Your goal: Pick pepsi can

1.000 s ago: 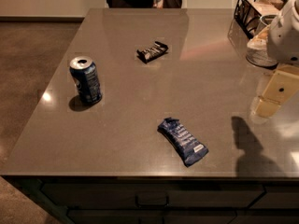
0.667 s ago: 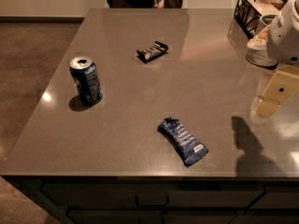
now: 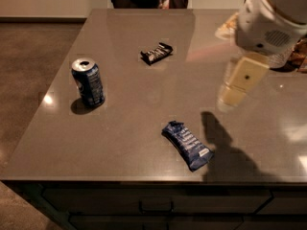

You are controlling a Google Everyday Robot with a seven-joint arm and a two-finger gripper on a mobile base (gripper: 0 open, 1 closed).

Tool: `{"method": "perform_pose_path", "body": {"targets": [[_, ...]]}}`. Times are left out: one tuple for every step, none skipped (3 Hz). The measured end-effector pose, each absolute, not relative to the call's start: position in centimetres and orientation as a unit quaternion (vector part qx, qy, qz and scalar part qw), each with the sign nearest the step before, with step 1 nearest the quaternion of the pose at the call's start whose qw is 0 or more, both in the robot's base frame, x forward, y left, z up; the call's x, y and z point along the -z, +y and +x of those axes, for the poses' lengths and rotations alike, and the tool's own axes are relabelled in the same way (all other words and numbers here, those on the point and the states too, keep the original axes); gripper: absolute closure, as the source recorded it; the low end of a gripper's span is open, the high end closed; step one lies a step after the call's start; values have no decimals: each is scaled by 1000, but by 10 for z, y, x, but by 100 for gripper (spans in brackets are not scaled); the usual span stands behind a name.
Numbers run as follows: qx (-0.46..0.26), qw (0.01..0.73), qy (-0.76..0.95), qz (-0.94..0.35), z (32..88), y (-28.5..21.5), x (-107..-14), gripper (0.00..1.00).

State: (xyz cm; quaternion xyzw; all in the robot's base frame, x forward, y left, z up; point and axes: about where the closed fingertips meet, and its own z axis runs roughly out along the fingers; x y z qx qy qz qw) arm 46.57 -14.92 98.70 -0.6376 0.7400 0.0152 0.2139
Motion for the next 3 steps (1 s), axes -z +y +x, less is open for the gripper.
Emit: {"method": "perform_pose_path", "body": {"targets": [[-48, 239, 725, -644, 482, -99, -987, 0], [-75, 261, 719, -639, 498, -49, -980, 0], [-118, 280, 715, -630, 516, 0, -975, 0]]}}
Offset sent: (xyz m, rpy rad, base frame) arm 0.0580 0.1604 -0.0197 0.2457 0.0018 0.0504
